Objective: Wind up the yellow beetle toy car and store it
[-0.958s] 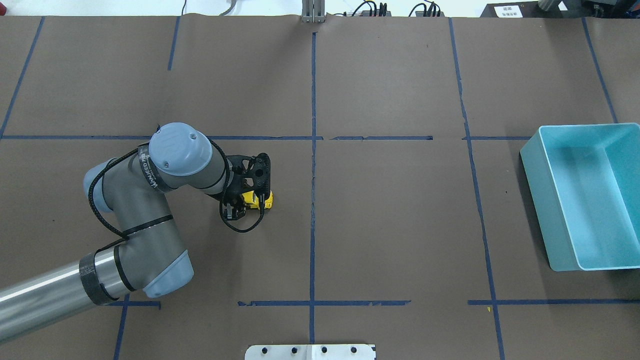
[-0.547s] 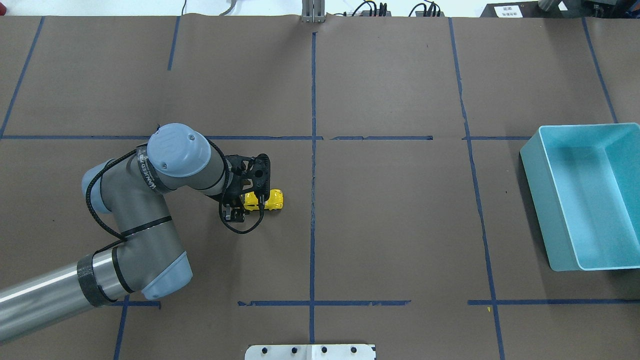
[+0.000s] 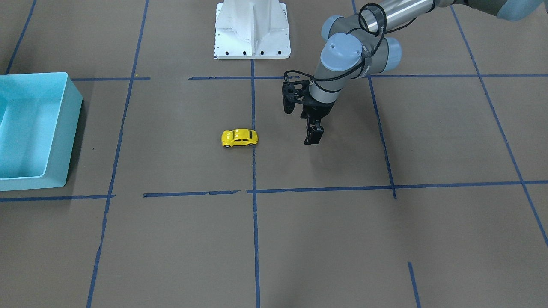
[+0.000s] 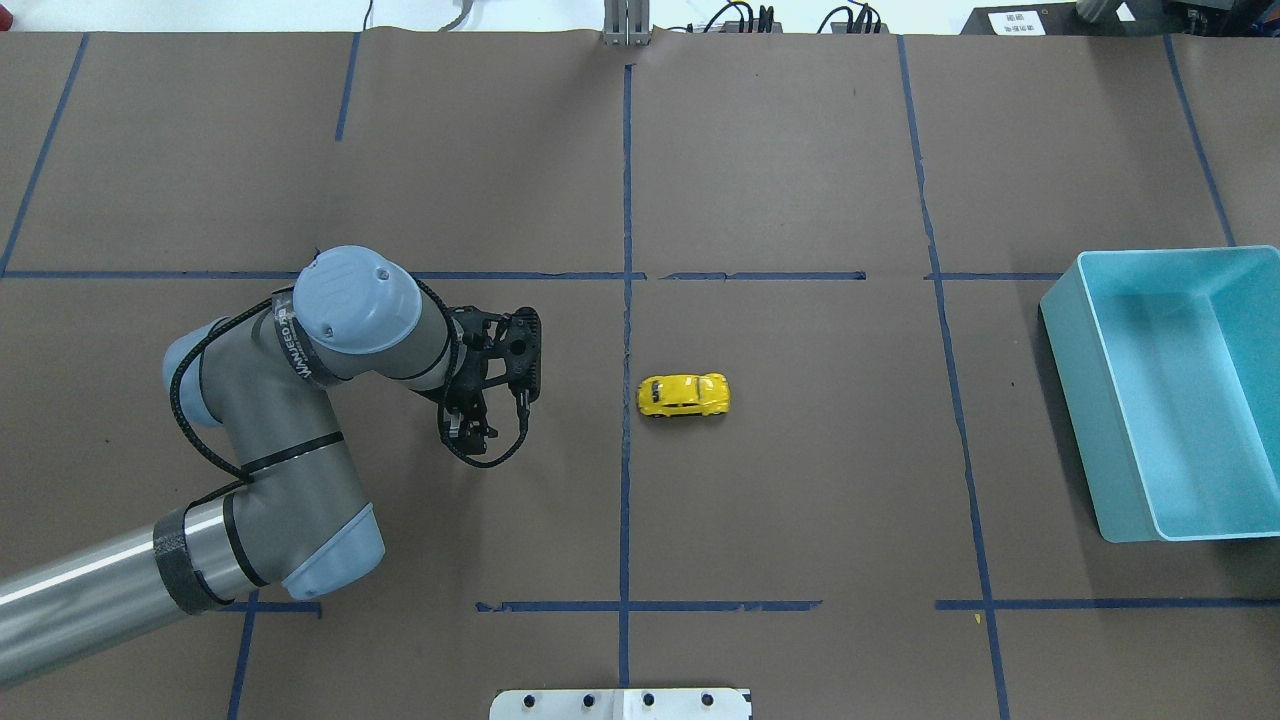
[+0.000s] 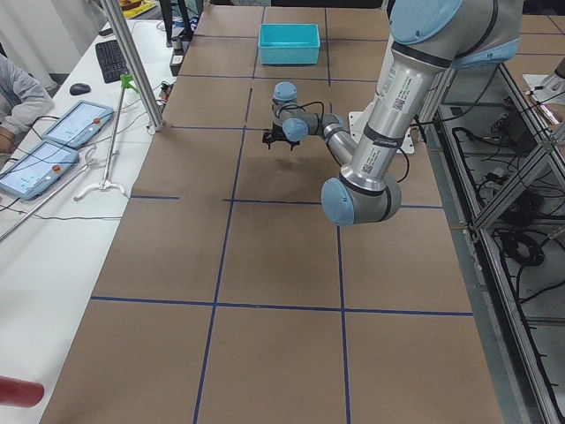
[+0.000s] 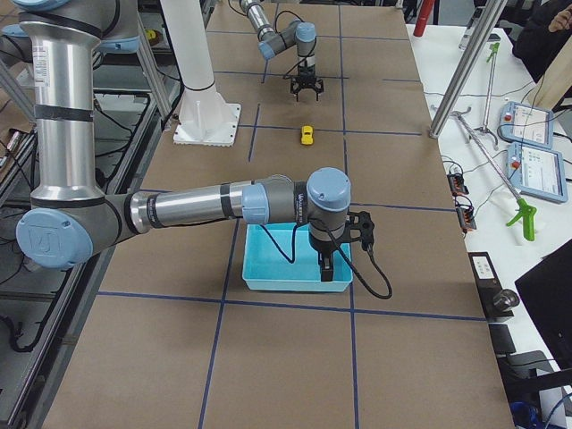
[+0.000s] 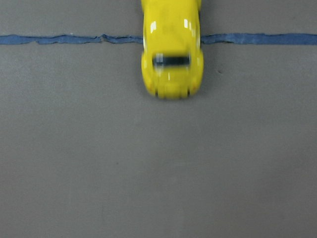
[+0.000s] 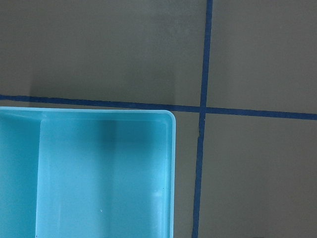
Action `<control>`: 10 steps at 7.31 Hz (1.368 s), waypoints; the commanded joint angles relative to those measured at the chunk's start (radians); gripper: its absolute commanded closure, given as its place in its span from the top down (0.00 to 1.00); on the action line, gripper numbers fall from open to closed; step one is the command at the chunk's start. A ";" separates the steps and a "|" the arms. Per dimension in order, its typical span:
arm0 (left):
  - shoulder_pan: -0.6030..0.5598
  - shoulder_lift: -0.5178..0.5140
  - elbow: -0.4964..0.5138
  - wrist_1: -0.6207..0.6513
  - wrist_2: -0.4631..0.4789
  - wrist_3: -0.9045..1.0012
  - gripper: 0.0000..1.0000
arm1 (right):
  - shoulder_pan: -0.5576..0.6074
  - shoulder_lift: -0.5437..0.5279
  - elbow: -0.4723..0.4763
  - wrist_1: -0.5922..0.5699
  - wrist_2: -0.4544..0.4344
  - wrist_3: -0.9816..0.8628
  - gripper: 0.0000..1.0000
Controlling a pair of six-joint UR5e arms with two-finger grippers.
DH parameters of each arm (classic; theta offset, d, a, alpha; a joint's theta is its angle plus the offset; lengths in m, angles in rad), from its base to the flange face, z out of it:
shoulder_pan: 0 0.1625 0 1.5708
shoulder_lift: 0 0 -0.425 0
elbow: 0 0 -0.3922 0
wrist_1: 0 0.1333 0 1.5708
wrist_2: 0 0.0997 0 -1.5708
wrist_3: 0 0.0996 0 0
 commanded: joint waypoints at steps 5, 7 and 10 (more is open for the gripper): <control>0.006 0.002 0.000 0.000 0.002 0.002 1.00 | -0.001 0.055 0.014 0.003 -0.008 -0.009 1.00; 0.001 0.000 0.000 0.005 0.002 0.000 1.00 | -0.025 0.081 0.004 0.001 -0.009 0.006 1.00; -0.057 0.020 -0.099 0.121 0.001 0.000 1.00 | -0.252 0.279 -0.119 0.000 -0.078 0.138 1.00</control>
